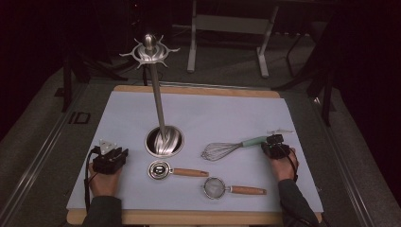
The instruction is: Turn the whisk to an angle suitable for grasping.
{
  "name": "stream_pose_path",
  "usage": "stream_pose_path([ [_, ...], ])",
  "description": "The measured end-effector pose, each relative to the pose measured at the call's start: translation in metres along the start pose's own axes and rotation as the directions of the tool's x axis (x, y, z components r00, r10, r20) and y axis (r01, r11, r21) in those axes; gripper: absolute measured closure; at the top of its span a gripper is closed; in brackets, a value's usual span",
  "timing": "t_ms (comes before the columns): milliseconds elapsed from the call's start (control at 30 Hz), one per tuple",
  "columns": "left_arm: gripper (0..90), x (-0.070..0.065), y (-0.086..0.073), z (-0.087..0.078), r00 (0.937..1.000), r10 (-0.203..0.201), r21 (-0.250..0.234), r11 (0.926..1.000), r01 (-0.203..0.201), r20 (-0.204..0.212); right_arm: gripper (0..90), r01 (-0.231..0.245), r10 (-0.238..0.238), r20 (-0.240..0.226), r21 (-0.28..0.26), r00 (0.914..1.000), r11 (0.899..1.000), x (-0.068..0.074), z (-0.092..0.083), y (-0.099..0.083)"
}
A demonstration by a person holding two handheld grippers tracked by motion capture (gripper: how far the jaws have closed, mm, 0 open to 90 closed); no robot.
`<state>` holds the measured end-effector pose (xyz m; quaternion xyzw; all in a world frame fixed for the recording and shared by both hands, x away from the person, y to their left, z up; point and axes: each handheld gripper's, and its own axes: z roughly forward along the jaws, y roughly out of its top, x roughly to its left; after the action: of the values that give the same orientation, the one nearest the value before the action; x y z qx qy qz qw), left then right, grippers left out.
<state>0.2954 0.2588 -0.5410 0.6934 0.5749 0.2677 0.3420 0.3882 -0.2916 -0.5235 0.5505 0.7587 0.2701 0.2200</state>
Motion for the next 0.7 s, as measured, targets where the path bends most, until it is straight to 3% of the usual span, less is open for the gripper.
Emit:
stream_pose_path([
  [300, 70.2, 0.000, 0.000, 0.000, 1.0000, -0.001, -0.001, 1.0000, 0.001, 0.001, 90.0, 0.036, -0.036, -0.003, 0.023, 0.9993, 0.999, 0.018, 0.017, 0.024],
  [467, 70.2, 0.001, 0.000, -0.001, 1.0000, -0.007, -0.006, 1.0000, 0.007, 0.002, 90.0, 0.072, -0.071, -0.019, 0.045, 0.9973, 0.996, 0.039, 0.030, 0.043],
  [700, 70.2, 0.002, 0.000, -0.001, 1.0000, -0.009, -0.009, 0.9999, 0.009, 0.004, 90.0, 0.077, -0.076, -0.032, 0.057, 0.9966, 0.995, 0.057, 0.042, 0.059],
])
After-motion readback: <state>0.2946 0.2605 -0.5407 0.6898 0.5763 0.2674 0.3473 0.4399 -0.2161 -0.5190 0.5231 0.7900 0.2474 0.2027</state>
